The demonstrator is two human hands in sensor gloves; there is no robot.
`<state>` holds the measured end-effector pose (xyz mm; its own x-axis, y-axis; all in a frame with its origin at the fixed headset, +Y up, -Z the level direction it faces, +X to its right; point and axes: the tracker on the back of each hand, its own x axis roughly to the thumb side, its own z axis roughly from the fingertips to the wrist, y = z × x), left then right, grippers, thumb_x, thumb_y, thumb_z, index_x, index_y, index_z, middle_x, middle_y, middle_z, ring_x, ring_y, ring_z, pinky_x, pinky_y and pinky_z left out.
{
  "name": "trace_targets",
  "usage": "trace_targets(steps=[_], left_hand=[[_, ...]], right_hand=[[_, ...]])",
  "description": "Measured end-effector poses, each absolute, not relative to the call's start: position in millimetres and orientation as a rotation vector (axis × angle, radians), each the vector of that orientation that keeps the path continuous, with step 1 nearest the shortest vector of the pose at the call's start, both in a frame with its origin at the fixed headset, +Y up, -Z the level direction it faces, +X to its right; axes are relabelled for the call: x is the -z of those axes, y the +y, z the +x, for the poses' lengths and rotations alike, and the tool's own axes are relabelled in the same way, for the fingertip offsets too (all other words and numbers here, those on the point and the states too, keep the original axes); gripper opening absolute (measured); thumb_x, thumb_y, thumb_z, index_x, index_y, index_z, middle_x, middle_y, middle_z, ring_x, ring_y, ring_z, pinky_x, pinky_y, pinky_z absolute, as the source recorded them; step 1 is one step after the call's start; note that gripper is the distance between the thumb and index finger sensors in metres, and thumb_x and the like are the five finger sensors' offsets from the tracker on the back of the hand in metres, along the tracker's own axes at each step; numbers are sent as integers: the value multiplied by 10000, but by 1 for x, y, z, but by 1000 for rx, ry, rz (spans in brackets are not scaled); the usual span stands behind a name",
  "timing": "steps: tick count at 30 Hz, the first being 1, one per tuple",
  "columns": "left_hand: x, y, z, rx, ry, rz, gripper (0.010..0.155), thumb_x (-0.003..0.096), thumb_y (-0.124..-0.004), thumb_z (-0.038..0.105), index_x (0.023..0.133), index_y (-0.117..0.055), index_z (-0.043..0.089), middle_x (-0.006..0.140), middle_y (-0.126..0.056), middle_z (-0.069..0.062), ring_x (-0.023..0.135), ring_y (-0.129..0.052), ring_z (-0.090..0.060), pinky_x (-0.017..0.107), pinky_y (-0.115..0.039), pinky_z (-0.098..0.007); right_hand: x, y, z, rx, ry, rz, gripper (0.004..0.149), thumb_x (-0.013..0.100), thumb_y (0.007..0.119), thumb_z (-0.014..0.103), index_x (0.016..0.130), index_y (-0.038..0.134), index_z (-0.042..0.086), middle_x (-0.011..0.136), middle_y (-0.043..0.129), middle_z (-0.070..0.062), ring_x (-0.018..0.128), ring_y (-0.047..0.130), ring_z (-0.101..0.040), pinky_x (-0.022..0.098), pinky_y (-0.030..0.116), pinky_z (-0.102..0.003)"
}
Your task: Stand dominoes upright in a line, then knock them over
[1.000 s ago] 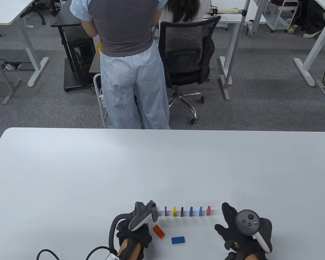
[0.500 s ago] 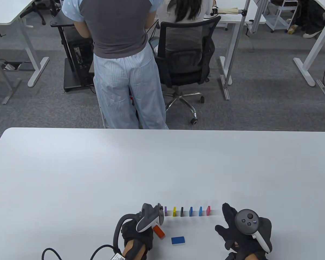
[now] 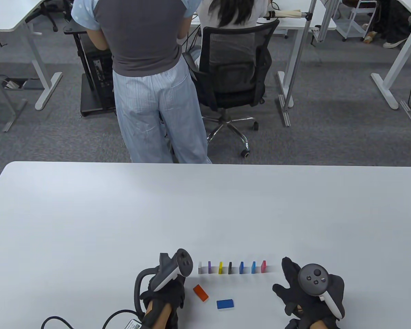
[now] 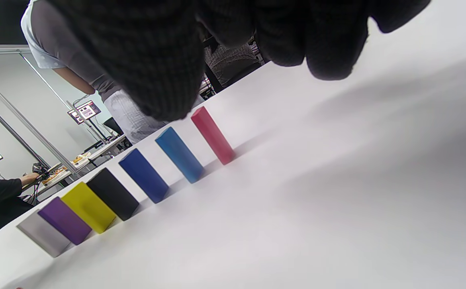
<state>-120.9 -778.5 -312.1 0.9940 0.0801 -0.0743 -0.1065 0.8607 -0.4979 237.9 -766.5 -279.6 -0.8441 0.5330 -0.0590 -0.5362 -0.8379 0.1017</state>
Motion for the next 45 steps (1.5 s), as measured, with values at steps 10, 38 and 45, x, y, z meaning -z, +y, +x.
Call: trace_targets(steps=[10,38,45], left_hand=[[310,-766,-123,-186,33,-368,544,343,-994,257,857,-823,306,872,-948,-23,768,-1066,-236,693,-826,-450],[333,-788,-113,-355,-202,-60,696,321,-999,218,940,-706,338,859,-990,65,762,-1093,-173,716,-807,-415],[335,-793,-115,-357,-169,-110,660,349,-959,223,948,-703,330,885,-975,49,773,-1078,-181,716,-800,-432]], right_hand=[[279,-765,235,-2594,147,-25,797,389,912,350,1054,559,89,1028,646,-240,879,777,-484,679,575,-644],[281,-769,236,-2606,178,-53,775,396,912,313,1053,562,96,1029,653,-230,885,776,-483,683,580,-643],[282,-769,236,-2607,175,-56,776,399,905,326,1055,558,98,1031,649,-231,888,769,-486,684,578,-643]])
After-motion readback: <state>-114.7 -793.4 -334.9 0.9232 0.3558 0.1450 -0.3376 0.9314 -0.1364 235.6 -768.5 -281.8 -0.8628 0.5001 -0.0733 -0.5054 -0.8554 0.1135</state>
